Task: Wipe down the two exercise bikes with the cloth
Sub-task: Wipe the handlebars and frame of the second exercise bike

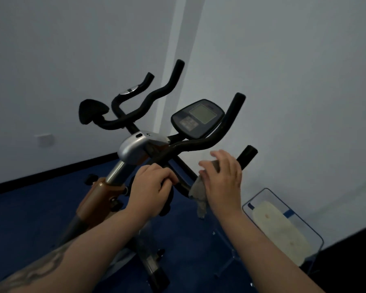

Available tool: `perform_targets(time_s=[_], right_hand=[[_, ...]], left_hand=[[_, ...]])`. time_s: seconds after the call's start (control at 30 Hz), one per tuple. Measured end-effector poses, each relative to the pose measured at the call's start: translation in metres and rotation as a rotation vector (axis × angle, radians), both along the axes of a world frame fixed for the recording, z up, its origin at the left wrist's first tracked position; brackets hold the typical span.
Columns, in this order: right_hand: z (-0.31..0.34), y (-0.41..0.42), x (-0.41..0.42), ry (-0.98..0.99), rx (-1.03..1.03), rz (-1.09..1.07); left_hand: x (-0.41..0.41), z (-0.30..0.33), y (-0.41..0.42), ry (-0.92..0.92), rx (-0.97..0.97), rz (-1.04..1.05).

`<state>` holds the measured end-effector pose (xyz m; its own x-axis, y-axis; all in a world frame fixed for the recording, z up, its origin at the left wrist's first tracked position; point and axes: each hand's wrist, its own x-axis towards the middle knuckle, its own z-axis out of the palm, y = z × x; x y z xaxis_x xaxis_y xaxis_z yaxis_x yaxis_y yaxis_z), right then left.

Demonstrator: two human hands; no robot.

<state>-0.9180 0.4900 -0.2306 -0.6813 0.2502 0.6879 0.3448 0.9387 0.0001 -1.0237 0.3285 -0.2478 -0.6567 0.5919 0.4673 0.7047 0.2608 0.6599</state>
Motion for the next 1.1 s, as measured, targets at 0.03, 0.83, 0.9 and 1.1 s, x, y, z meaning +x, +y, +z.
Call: perform_targets(time_s=[0.03, 0.83, 0.9, 1.1], right_hand=[[-0.006, 0.003, 0.004, -0.001, 0.003, 0.082], [-0.005, 0.023, 0.015, -0.220, -0.138, 0.225], [0.008, 0.031, 0.013, -0.225, -0.150, 0.178], [-0.028, -0.045, -0.032, -0.187, -0.039, -0.221]], left_hand=[[0.000, 0.000, -0.001, -0.005, 0.007, 0.003], [-0.002, -0.008, 0.000, 0.046, 0.151, -0.031], [-0.002, -0.007, -0.002, 0.036, 0.208, -0.049], [-0.012, -0.001, -0.003, 0.238, 0.035, -0.063]])
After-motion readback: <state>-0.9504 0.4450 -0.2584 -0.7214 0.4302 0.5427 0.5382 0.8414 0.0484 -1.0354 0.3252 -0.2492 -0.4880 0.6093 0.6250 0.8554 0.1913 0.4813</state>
